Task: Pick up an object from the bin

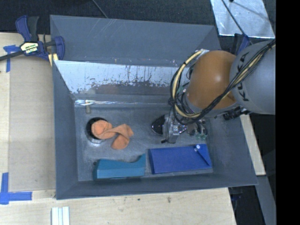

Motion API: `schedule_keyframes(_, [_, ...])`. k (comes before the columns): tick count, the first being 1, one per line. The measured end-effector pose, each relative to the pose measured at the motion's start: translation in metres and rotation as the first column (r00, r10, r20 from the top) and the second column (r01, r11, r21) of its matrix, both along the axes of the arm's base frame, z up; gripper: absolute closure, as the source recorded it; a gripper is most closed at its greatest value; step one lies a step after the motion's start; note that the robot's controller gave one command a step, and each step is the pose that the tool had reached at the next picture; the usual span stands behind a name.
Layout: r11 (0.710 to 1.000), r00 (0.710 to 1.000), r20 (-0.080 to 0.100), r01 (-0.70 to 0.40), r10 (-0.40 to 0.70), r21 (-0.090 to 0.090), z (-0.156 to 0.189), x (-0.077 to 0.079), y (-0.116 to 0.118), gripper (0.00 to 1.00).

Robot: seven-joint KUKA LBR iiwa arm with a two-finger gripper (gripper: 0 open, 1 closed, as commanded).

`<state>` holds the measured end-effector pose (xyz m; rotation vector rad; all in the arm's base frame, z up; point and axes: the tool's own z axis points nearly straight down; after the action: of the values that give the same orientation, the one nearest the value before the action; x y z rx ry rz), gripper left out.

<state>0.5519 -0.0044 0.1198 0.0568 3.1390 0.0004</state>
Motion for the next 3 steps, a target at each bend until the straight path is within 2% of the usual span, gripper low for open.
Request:
schedule_keyframes(1, [1.000,1.000,0.000,0.000,0.000,0.000,0.000,0.000,0.000,1.00])
schedule_keyframes(2, [0.999,0.999,-0.005,0.042,-0.042,0.000,0.047,0.014,0.004,1.00])
schedule_keyframes(3, [0.999,0.999,0.008,0.035,-0.035,0.000,0.072,-0.001,-0.008,1.00])
